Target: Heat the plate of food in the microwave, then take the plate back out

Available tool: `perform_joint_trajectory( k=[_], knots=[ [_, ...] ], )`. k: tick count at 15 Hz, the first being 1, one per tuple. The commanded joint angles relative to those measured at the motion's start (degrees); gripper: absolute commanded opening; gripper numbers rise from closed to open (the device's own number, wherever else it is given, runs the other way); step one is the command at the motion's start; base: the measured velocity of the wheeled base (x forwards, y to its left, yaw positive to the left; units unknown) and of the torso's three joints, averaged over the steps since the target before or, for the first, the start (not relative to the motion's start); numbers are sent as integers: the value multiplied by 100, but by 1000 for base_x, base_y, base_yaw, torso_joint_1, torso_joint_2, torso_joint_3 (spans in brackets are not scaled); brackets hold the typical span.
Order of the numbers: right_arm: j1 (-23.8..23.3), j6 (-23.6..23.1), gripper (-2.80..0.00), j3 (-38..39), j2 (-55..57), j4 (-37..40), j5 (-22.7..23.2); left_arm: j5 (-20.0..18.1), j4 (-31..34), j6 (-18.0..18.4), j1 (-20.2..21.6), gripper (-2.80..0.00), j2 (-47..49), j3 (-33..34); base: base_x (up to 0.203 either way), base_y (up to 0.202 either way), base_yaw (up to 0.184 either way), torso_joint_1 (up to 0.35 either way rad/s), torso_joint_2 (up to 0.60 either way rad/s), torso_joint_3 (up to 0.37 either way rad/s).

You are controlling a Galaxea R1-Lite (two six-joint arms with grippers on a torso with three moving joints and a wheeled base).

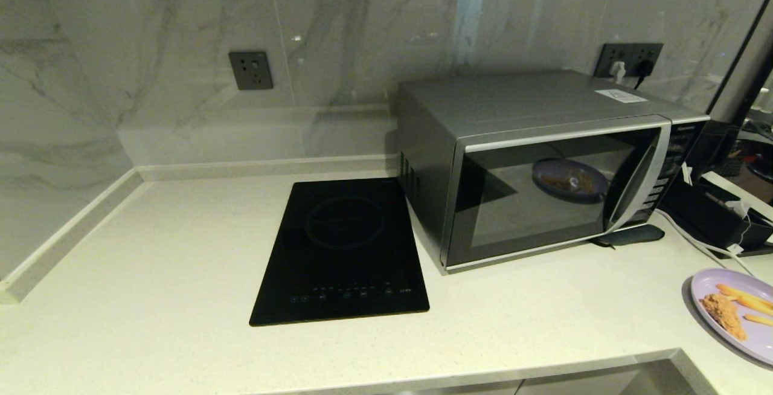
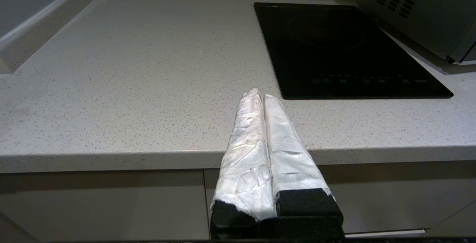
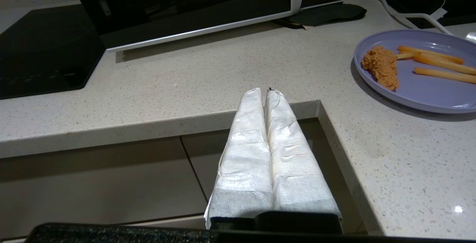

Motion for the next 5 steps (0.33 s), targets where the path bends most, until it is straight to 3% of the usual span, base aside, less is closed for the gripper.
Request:
perform_joint_trajectory(
  k=[1, 5],
  knots=[
    [0, 16, -280, -9, 9, 13, -22, 2, -2, -2, 1, -280, 4, 0, 0, 0, 0, 0, 0, 0],
    [0, 93, -280, 9, 7, -22, -57, 2, -2, -2, 1, -280, 4, 0, 0, 0, 0, 0, 0, 0]
  ],
)
